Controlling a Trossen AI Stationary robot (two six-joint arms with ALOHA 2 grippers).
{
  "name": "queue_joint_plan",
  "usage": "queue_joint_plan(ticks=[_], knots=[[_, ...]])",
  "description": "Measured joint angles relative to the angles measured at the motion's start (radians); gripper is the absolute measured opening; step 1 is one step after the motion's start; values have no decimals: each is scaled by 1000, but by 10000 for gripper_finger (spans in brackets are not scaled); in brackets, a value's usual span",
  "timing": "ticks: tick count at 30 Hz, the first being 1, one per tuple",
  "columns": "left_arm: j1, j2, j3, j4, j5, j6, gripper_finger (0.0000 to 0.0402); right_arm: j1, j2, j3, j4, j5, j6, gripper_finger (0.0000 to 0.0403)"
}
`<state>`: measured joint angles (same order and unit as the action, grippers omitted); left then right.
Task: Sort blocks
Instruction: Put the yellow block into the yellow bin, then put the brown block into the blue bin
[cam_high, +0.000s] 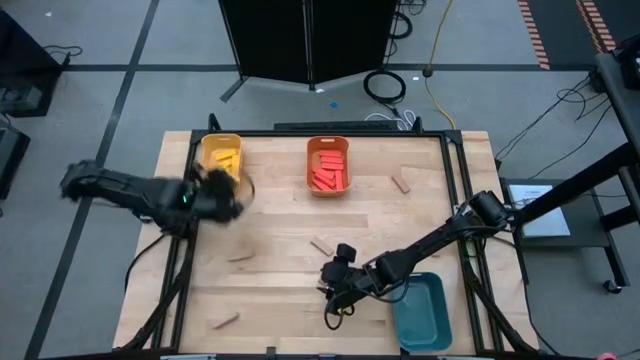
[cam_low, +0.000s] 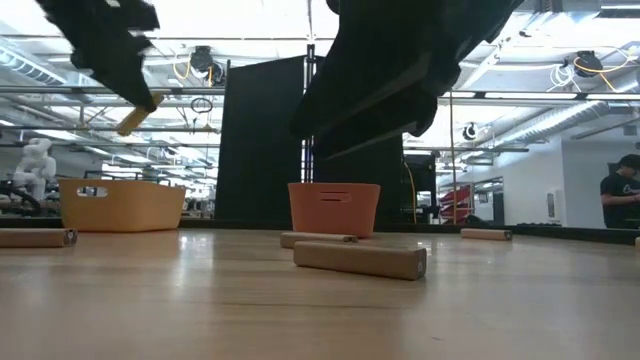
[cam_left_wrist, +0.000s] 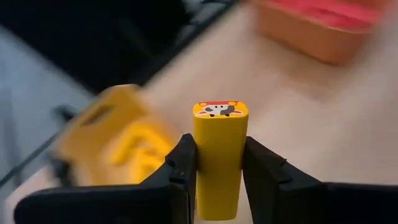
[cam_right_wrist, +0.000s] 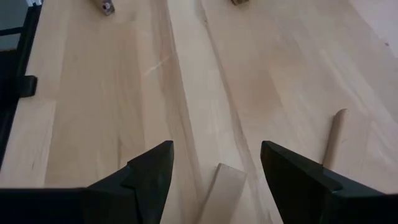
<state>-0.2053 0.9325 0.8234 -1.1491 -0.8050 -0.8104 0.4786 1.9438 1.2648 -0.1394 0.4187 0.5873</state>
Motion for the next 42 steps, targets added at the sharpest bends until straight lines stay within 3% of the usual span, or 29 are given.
queue_joint_plan(ticks=[3,8,12,17,22,29,42], knots=[[276,-67,0,46,62,176,81,-2,0,0,0,0,-16,233],[645,-79,0,147,291,440,81,-1,0,0,-1,0,-35,233],[846,-16,0,231,429,513,80,-2,0,0,-3,-1,-52,233],[1023,122,1,246,494,558,80,-1,0,0,-8,-2,-52,233],[1114,269,1,240,536,578,87,-1,0,0,-10,-2,-51,233],[1123,390,1,265,562,610,122,0,0,0,-12,-2,-30,233],[1121,352,3,251,618,772,206,8,0,0,-22,-2,43,233]])
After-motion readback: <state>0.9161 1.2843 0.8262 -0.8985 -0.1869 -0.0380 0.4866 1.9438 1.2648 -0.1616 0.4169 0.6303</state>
